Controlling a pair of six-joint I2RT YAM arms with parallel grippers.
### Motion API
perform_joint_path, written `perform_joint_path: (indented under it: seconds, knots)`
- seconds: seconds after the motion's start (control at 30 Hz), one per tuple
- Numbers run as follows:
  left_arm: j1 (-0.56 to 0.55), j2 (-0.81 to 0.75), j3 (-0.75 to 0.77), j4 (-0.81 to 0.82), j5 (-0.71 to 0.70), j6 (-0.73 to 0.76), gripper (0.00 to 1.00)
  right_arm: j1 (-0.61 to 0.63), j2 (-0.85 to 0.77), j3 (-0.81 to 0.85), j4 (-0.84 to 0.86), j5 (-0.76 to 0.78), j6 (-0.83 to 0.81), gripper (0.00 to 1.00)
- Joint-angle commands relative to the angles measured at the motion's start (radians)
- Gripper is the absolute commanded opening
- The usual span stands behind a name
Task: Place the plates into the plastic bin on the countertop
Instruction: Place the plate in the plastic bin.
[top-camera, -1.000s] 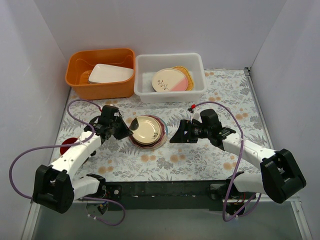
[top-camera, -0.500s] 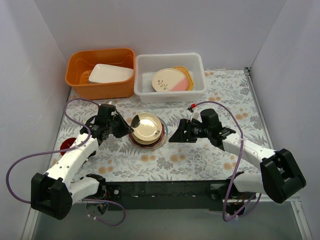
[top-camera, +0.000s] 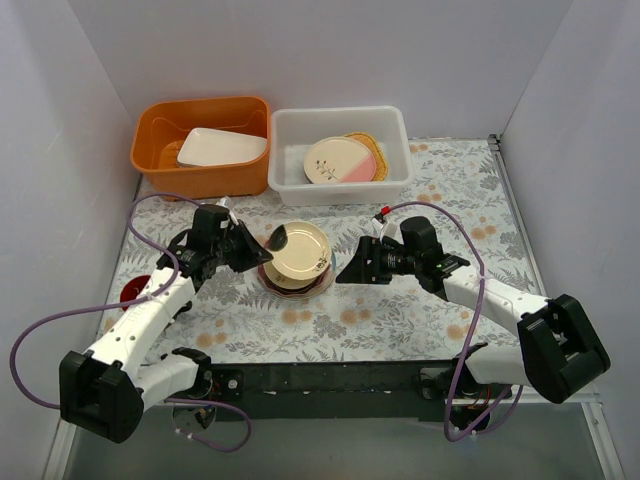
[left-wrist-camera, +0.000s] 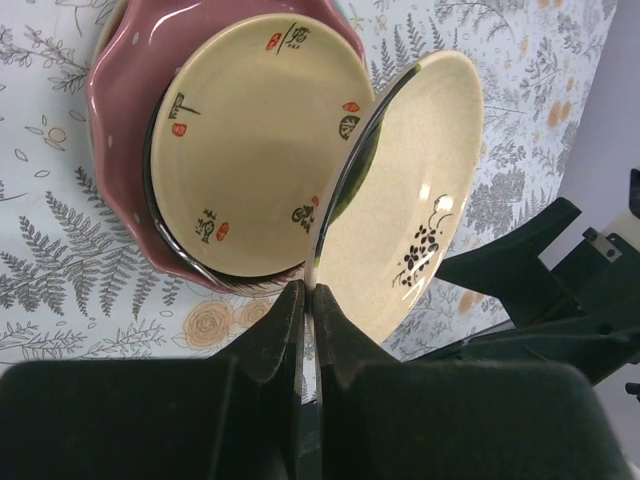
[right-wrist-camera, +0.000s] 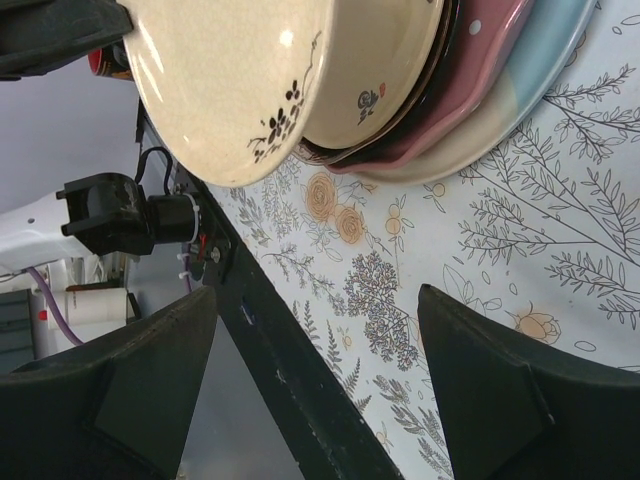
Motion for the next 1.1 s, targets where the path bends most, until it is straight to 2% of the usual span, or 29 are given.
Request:
perform_joint_path:
  seconds: [0.0,0.57,1.07]
  knots:
    - [0.004,-0.014,0.078,0.035,0.021,0.007,0.00,0.006,0.001,-0.002,0.042,-0.017,0.005,0.88]
    - [0.004,0.181,0.276,0.049,-0.003,0.028,0.00,0.006,-0.013,-0.026,0.027,-0.020,-0.015,0.88]
    - [0.004,0.475,0.596,0.027,-0.008,0.055,0.00,0.006,-0.046,-0.095,0.048,-0.016,-0.018,0.92]
